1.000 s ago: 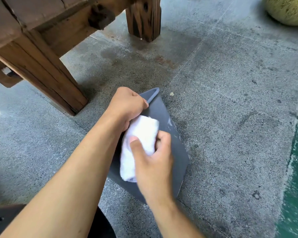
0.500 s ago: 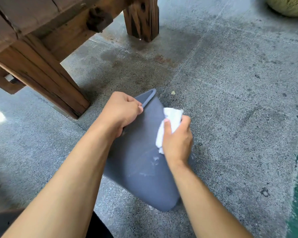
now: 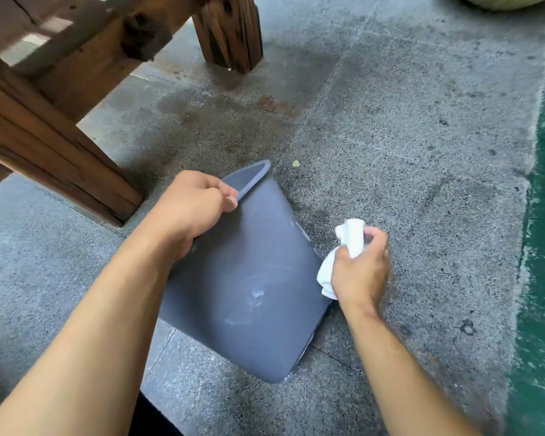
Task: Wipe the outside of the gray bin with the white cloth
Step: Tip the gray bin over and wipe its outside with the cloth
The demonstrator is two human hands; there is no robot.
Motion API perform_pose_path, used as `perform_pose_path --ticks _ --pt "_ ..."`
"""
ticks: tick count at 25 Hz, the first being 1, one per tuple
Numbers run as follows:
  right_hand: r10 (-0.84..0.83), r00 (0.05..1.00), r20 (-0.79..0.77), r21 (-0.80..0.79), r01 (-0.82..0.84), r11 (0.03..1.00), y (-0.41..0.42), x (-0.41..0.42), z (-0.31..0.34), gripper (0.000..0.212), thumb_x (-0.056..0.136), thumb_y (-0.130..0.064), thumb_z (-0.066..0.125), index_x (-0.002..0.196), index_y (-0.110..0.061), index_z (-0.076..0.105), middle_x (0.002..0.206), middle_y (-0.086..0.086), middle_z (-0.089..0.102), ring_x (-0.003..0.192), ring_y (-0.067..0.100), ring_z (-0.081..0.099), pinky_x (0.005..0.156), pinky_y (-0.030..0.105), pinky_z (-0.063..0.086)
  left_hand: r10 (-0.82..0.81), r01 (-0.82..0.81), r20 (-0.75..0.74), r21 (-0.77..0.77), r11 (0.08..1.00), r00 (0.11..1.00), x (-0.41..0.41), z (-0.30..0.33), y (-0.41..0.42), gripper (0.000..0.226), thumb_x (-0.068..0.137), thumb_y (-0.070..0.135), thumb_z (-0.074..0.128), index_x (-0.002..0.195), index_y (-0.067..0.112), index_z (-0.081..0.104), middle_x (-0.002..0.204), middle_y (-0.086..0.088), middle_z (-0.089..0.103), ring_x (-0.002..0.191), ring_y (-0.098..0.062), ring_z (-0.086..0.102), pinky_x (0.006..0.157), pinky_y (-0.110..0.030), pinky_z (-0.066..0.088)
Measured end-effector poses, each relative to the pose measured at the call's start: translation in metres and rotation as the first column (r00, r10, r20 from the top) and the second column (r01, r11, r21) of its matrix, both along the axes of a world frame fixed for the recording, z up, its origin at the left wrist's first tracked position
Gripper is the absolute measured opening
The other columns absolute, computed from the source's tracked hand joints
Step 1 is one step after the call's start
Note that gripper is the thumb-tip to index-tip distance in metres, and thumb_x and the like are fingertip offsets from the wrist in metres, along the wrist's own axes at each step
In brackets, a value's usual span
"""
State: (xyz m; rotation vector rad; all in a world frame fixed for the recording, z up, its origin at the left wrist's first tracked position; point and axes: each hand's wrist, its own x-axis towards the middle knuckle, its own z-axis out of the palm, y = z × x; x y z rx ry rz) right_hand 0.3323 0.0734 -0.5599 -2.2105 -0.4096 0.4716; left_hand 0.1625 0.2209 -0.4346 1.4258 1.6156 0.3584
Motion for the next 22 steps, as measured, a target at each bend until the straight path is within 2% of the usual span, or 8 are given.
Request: perform_pose_path --ticks 2,4,8,13,16,18,20,22 --pt "0.060 0.995 0.082 0.240 -0.078 0.968 0.008 -0.040 0.046 0.047 0.080 -0.003 0.070 0.121 -0.022 0.055 0.121 0.004 0.057 0.093 0.018 0.060 0.079 0.024 0.046 0.013 -0.012 -0.010 0.049 0.999 1.000 0.005 -0.002 -0.001 0.020 0.084 0.008 0.071 0.070 0.021 0.080 0.075 -0.009 0.075 0.071 -0.026 0.068 0.081 -0.043 0.061" --pt "0.226 0.960 0.166 0.333 -0.270 0.903 0.006 -0.090 0.078 0.050 0.076 -0.004 0.070 0.120 -0.026 0.058 0.113 -0.001 0.053 0.089 0.015 0.058 0.077 0.019 0.045 0.025 -0.024 -0.010 0.098 0.995 1.000 0.008 -0.004 -0.002 0.026 0.084 0.010 0.072 0.062 0.024 0.078 0.070 -0.004 0.073 0.068 -0.024 0.066 0.076 -0.037 0.058" --pt "0.451 0.828 0.332 0.203 -0.530 0.823 -0.002 -0.147 0.080 0.048 0.074 -0.019 0.066 0.119 -0.035 0.056 0.104 -0.003 0.046 0.078 0.027 0.061 0.059 0.039 0.050 0.017 -0.002 -0.084 0.184 0.983 0.996 0.010 -0.006 -0.001 0.020 0.084 0.013 0.072 0.068 0.025 0.071 0.074 0.000 0.073 0.069 -0.020 0.064 0.078 -0.031 0.054" --pt "0.363 0.870 0.333 0.104 -0.416 0.903 -0.019 -0.119 0.028 0.052 0.071 -0.008 0.073 0.112 -0.038 0.063 0.101 -0.001 0.048 0.074 0.027 0.062 0.061 0.039 0.051 0.035 -0.016 -0.100 0.178 0.984 0.994 0.005 -0.005 0.000 0.019 0.084 0.017 0.070 0.068 0.027 0.070 0.077 -0.003 0.071 0.080 -0.028 0.069 0.084 -0.040 0.059" --pt "0.227 0.956 0.187 -0.082 -0.215 0.973 -0.042 -0.076 -0.022 0.047 0.077 -0.006 0.073 0.112 -0.035 0.066 0.103 0.000 0.048 0.073 0.031 0.065 0.061 0.040 0.056 0.036 -0.023 -0.086 0.140 0.990 0.996 0.004 -0.001 0.001 0.010 0.077 0.018 0.070 0.070 0.024 0.074 0.085 -0.013 0.076 0.087 -0.037 0.074 0.083 -0.056 0.062" --pt "0.125 0.992 0.007 -0.283 -0.118 0.952 -0.059 -0.045 -0.045 0.040 0.085 -0.011 0.072 0.119 -0.030 0.065 0.106 0.001 0.046 0.072 0.028 0.063 0.061 0.037 0.055 0.007 0.006 -0.103 0.125 0.992 0.995 0.002 0.000 0.000 0.011 0.078 0.017 0.067 0.072 0.021 0.075 0.085 -0.017 0.077 0.083 -0.040 0.074 0.077 -0.064 0.061" --pt "0.035 0.994 -0.099 -0.355 -0.068 0.933 -0.071 -0.027 -0.053 0.038 0.089 -0.012 0.071 0.124 -0.024 0.064 0.105 0.000 0.042 0.067 0.021 0.058 0.061 0.034 0.055 -0.026 0.039 -0.136 0.095 0.995 0.990 -0.001 0.002 0.001 0.010 0.079 0.013 0.064 0.073 0.016 0.072 0.080 -0.016 0.072 0.073 -0.036 0.070 0.074 -0.056 0.063" --pt "-0.030 0.996 -0.090 -0.286 0.003 0.958 -0.070 -0.021 -0.051 0.038 0.088 -0.009 0.073 0.124 -0.019 0.065 0.104 0.000 0.041 0.069 0.020 0.056 0.071 0.037 0.060 -0.022 0.029 -0.128 0.047 0.998 0.992 -0.003 0.005 0.002 0.013 0.083 0.019 0.064 0.072 0.012 0.067 0.076 -0.013 0.065 0.062 -0.028 0.060 0.061 -0.034 0.053"
